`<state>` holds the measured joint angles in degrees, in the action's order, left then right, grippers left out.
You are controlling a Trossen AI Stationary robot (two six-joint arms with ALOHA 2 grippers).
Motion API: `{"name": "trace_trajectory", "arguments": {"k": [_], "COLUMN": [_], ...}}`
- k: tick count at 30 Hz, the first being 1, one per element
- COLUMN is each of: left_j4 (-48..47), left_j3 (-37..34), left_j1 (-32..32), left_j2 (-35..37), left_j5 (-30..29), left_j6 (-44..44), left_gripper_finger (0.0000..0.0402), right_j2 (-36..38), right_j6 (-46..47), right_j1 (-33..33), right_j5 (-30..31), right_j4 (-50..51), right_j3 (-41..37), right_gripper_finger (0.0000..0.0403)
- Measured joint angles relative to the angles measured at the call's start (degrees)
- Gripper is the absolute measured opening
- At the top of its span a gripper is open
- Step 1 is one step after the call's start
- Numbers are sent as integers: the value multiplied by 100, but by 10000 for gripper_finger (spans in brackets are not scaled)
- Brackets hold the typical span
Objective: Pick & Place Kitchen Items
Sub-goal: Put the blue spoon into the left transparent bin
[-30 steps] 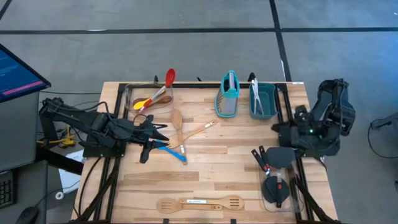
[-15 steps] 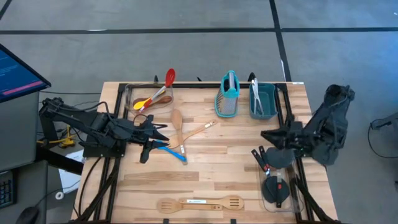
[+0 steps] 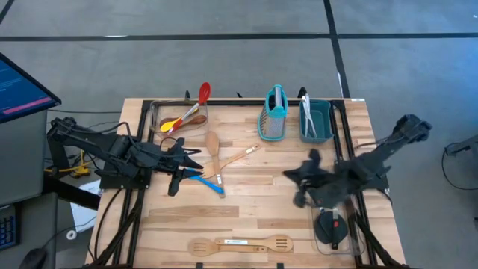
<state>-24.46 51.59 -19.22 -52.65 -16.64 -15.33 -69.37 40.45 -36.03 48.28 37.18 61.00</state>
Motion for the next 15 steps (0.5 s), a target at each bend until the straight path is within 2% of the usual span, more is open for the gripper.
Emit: {"name": "trace_trajectory", "arguments": {"k": [3, 9, 11, 15], "left_j4": [-3, -22, -42, -151], "left_j3": [0, 0, 0, -4], "left_j1": [1, -1, -1, -1], "left_j2": [0, -1, -1, -1], "left_j5": [0, 7, 71, 216], "left_j6": [2, 2, 2, 4], "left_gripper_finger": [76, 76, 76, 76], "right_j2": [-443, -1011, -1133, -1295], "right_j6": [-732, -2795, -3182, -3439], "right_j1": [437, 1118, 1313, 1680], "right_j5": [-450, -2162, -2435, -2545], "right_j4": [-847, -2832, -3166, -3366], "right_j3": [0, 0, 0, 2], "right_gripper_finger": [1, 0, 0, 0]}}
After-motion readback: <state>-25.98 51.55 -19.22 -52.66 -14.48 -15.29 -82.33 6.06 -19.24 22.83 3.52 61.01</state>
